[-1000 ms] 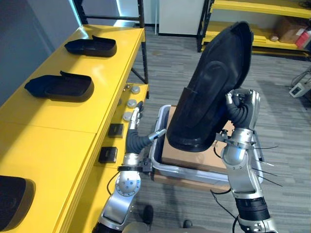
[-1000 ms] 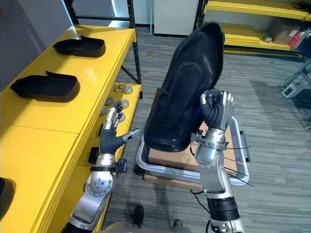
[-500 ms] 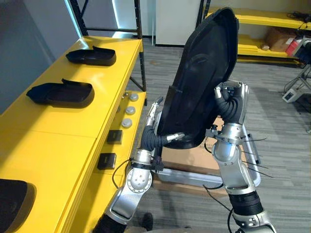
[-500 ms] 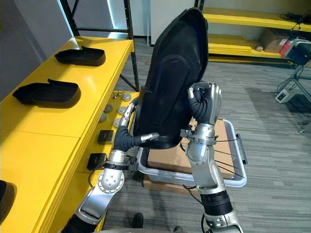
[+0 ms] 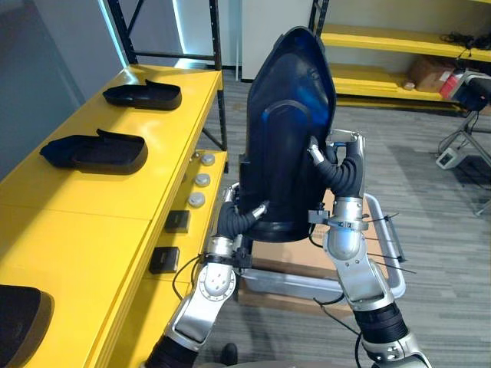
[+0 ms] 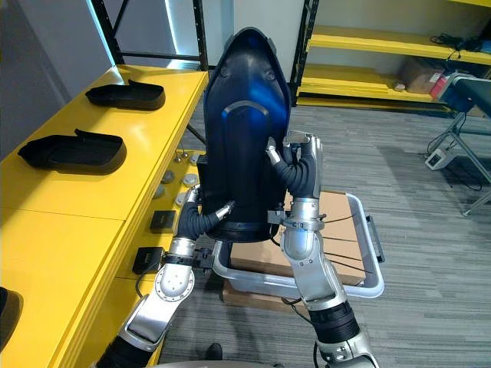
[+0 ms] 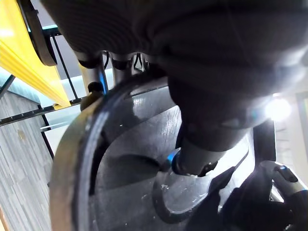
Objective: Walk over and take plastic housings, then place them on the shelf
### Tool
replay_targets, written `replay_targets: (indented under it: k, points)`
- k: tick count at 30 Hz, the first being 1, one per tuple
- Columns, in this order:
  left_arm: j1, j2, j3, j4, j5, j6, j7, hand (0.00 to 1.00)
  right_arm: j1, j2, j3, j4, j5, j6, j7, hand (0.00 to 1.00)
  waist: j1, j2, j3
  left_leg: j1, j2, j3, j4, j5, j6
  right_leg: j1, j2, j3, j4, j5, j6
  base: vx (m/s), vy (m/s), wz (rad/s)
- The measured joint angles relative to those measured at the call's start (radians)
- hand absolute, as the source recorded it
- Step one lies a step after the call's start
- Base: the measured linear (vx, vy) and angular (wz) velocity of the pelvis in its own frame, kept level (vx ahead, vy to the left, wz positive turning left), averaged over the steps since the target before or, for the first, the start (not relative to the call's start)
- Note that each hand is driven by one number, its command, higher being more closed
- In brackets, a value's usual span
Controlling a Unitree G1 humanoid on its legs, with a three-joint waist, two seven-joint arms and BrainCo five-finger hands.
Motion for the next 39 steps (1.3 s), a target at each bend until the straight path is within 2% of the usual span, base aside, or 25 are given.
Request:
replay_targets:
  k: [6,13,15,17,21,23,27,28,31,35,36,39]
  points:
    - [0.0,-0.013,0.002,0.005,-0.005,-0.013,-0.008,1.0,0.021,0.013,-0.047,-0.054,0.122,-0.02,0.056,0.0,-0.001,-0.001,0.0,0.002,-0.001,0.014,-0.001,0.0,0.0,-0.001,-0.002,0.008,0.0,0.0,0.0,-0.01,0.002,-0.02]
    - [-0.002,-0.088,0.009,0.013,-0.007,-0.043,-0.044,1.0,0.033,0.008,-0.162,-0.124,0.226,-0.061,0.082,0.0,-0.008,-0.002,-0.001,0.003,-0.001,0.014,-0.001,0.0,0.0,-0.001,-0.002,0.009,-0.001,0.003,0.004,0.0,0.0,0.0]
    - [0.041,-0.086,0.085,0.05,-0.014,-0.044,-0.042,1.0,0.021,0.001,-0.369,-0.18,0.274,-0.088,0.06,0.0,-0.024,-0.003,-0.002,0.003,-0.001,0.014,-0.001,0.0,0.0,0.0,-0.002,0.009,-0.002,0.003,0.004,0.0,0.0,0.0]
    - [0.095,-0.06,0.173,0.087,-0.025,-0.013,-0.038,1.0,0.022,-0.056,-0.566,-0.195,0.284,-0.119,0.016,0.0,-0.042,-0.002,-0.002,0.003,-0.001,0.015,-0.001,0.0,0.0,-0.001,-0.002,0.01,-0.004,0.003,0.004,0.0,0.0,0.0]
    - [0.124,-0.046,0.217,0.089,-0.043,0.007,-0.021,1.0,0.086,-0.117,-0.724,-0.184,0.284,-0.124,-0.034,0.0,-0.053,-0.002,-0.002,0.003,0.0,0.015,-0.001,-0.001,0.0,-0.001,-0.001,0.01,-0.005,0.003,0.004,0.0,0.0,0.0]
    - [0.126,-0.048,0.217,0.069,-0.043,0.007,-0.022,1.0,0.149,-0.125,-0.771,-0.126,0.282,-0.121,-0.041,0.0,-0.055,-0.003,-0.002,0.003,0.001,0.015,-0.001,-0.001,0.0,-0.001,0.0,0.01,-0.004,0.003,0.004,0.0,0.0,0.0]
    - [0.171,-0.048,0.23,-0.036,-0.042,-0.008,-0.023,1.0,0.282,-0.121,-0.844,0.094,0.289,-0.054,-0.029,0.0,-0.073,0.001,-0.003,-0.001,0.0,0.015,-0.001,-0.006,-0.007,-0.003,-0.001,0.01,-0.005,-0.001,-0.002,0.0,0.0,0.0]
    - [0.186,-0.048,0.244,-0.054,-0.042,-0.011,-0.022,1.0,0.298,-0.115,-0.866,0.158,0.316,-0.038,-0.027,0.0,-0.079,0.005,-0.004,-0.003,0.001,0.015,-0.002,-0.009,-0.007,-0.004,-0.001,0.009,-0.006,-0.001,-0.002,0.0,0.0,0.0]
    - [0.207,-0.048,0.274,-0.058,-0.043,-0.018,-0.023,1.0,0.326,-0.11,-0.917,0.356,0.405,-0.037,0.004,0.0,-0.084,0.015,-0.008,-0.005,0.002,0.02,-0.001,-0.017,-0.01,-0.008,-0.001,0.014,-0.01,-0.001,-0.002,0.0,0.0,-0.05]
    - [0.23,-0.046,0.273,-0.067,-0.044,-0.021,-0.023,1.0,0.344,-0.099,-0.921,0.653,0.486,-0.035,0.042,0.0,-0.082,0.023,-0.008,-0.017,0.007,0.03,-0.001,-0.018,-0.01,-0.023,0.004,0.021,-0.011,0.004,-0.004,0.01,-0.006,-0.06]
    - [0.241,-0.046,0.266,-0.069,-0.045,-0.022,-0.023,1.0,0.361,-0.087,-0.909,0.754,0.521,-0.032,0.07,0.0,-0.078,0.024,-0.009,-0.016,0.009,0.036,-0.001,-0.018,-0.009,-0.022,0.006,0.024,-0.011,0.006,0.0,0.03,-0.024,-0.03]
    - [0.261,-0.045,0.254,-0.074,-0.061,-0.023,-0.024,1.0,0.413,-0.014,-0.867,0.918,0.547,-0.001,0.126,0.0,-0.074,0.03,-0.007,-0.015,0.017,0.037,0.0,-0.018,-0.01,-0.02,0.013,0.024,-0.009,0.005,-0.001,0.04,-0.034,-0.02]
